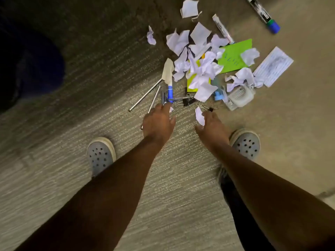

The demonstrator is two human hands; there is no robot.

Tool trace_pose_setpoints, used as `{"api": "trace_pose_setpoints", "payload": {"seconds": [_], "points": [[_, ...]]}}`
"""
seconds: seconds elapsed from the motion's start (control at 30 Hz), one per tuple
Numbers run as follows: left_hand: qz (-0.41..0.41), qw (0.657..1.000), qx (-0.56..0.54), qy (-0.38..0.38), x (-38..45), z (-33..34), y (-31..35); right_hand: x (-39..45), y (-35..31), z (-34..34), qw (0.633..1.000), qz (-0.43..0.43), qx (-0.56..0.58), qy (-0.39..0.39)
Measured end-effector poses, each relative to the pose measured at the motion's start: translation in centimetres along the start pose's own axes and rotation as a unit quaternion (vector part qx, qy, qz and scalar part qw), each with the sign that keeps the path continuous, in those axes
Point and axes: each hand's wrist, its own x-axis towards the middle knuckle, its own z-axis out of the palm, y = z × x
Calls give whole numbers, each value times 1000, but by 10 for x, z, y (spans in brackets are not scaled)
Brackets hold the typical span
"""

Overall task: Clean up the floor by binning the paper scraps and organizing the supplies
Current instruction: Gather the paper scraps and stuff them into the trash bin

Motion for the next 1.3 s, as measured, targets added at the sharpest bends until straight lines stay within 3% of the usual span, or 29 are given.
{"api": "trace_pose_setpoints", "payload": {"seconds": [0.13, 0.3, 0.6, 0.77, 0.97, 1.03, 1.2, 1.3], "points": [[-36, 998, 51, -2, 25, 18, -1, 19, -4, 14, 998, 2, -54, 20], [-7, 999, 53, 10, 35, 28, -2, 30, -2, 19, 994, -20, -101, 40], [-10, 995, -101, -2, 31, 24, -8, 32, -7, 23, 995, -75, -63, 18], [-36, 973, -213, 77, 32, 5, -3, 24, -16, 8, 989, -85, 46, 114], [-41, 962, -197, 183, 69, -25, 4, 39, -11, -22, 959, -97, 81, 254], [-50, 969, -169, 170, 87, -29, 1, 51, -10, -25, 956, -90, 65, 272], [3, 998, -54, 34, 128, -30, -5, 75, -10, -18, 975, -74, -94, 186], [9, 999, -35, 21, 142, -25, -2, 80, -13, -12, 977, -67, -114, 170]]}}
